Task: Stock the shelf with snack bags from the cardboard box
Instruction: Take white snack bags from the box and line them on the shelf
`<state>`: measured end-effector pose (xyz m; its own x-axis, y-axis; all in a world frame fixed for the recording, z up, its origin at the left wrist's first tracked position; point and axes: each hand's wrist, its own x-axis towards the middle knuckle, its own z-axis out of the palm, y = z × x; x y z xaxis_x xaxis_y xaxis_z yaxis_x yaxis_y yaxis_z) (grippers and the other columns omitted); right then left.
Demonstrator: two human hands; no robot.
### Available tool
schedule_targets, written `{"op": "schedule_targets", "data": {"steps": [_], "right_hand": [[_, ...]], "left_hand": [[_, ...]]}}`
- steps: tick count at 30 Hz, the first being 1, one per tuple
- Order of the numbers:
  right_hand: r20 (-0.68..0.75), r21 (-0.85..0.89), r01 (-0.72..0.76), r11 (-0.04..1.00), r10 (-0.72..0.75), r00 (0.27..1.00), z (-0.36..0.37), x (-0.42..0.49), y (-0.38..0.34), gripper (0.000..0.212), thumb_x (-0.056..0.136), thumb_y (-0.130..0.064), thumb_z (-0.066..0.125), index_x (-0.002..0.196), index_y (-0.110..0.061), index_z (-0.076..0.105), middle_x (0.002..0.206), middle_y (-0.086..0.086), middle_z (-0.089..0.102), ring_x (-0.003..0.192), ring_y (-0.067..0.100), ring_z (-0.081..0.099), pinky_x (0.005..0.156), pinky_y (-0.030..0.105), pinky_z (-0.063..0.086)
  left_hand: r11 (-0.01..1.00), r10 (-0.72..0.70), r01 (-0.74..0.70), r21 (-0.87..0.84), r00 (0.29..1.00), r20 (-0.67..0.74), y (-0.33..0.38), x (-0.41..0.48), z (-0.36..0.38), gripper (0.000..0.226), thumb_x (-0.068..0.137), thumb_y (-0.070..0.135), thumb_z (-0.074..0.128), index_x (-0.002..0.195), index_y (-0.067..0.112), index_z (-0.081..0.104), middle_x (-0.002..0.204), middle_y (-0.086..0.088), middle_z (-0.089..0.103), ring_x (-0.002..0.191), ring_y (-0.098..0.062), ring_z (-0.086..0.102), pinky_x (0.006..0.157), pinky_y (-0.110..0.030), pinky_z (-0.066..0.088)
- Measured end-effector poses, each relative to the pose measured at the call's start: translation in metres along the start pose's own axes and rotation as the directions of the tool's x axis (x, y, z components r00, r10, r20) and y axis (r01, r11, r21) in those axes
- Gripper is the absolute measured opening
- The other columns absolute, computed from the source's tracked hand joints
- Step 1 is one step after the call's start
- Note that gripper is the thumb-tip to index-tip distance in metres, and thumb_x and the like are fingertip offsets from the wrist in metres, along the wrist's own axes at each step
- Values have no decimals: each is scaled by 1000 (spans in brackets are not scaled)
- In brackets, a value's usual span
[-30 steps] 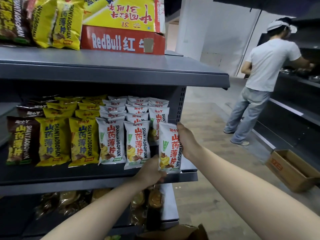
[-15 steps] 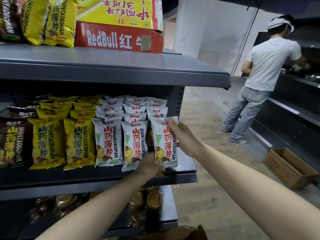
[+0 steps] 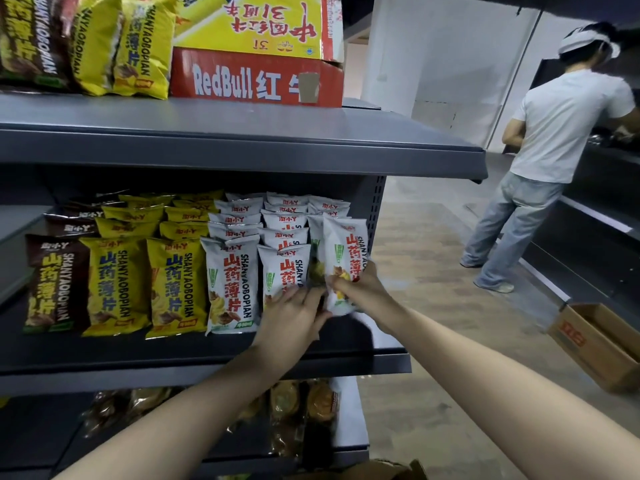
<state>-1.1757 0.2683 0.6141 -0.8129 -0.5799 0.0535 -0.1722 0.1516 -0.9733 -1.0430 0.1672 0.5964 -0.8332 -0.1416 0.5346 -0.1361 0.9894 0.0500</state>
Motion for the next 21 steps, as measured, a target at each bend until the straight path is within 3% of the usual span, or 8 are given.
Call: {"op": "schedule_targets", "data": {"steps": [2, 4, 7, 12, 17, 21], "right_hand": [[-111, -60, -45, 997, 38, 993, 1, 15, 7, 47, 78, -5, 70, 120, -1, 48, 110, 16, 64, 100, 21, 66, 83, 38, 57], [-158, -104, -106, 989, 89, 983, 3, 24, 12, 59, 75, -14, 75, 125, -3, 45, 114, 14, 64, 105, 27, 63, 89, 47, 54], [-194, -188, -143, 972, 106, 975, 11, 28, 21, 70, 72, -30, 77, 125, -11, 37, 121, 13, 56, 114, 31, 54, 97, 50, 46], [-151, -309, -106, 945, 61, 987, 30, 25, 30, 90, 75, -40, 77, 137, -1, 24, 136, 20, 43, 126, 39, 43, 103, 52, 39], [-188, -352, -55, 934, -14, 982, 44, 25, 37, 73, 79, -33, 76, 125, 3, 31, 129, 21, 43, 123, 38, 43, 99, 50, 41], [-278, -391, -86, 916, -29, 960, 54, 27, 39, 75, 77, -37, 76, 125, 0, 31, 126, 20, 41, 119, 37, 43, 95, 48, 43]], "left_hand": [[983, 86, -64, 170, 988, -125, -14, -4, -5, 54, 68, 33, 81, 114, 10, 66, 104, -9, 66, 99, -28, 64, 83, -38, 50], [958, 35, -18, 288, 998, -55, -32, -7, -8, 76, 63, 44, 82, 126, 9, 60, 121, -18, 61, 114, -36, 58, 94, -51, 47], [922, -57, 22, 387, 995, 77, -52, -15, -6, 100, 62, 66, 72, 141, 13, 42, 141, -25, 45, 130, -41, 44, 102, -59, 39], [902, -36, -22, 432, 991, 126, -61, -16, -2, 109, 63, 76, 63, 149, 22, 23, 151, -22, 29, 138, -37, 31, 107, -58, 29], [901, -59, -39, 431, 976, 210, -68, -5, 5, 112, 78, 71, 49, 141, 26, -32, 156, -19, -14, 145, -39, 1, 113, -60, 1], [892, -80, -23, 451, 975, 210, -67, 0, 7, 109, 79, 71, 46, 141, 26, -33, 155, -18, -19, 145, -39, 0, 112, -63, 1]]}}
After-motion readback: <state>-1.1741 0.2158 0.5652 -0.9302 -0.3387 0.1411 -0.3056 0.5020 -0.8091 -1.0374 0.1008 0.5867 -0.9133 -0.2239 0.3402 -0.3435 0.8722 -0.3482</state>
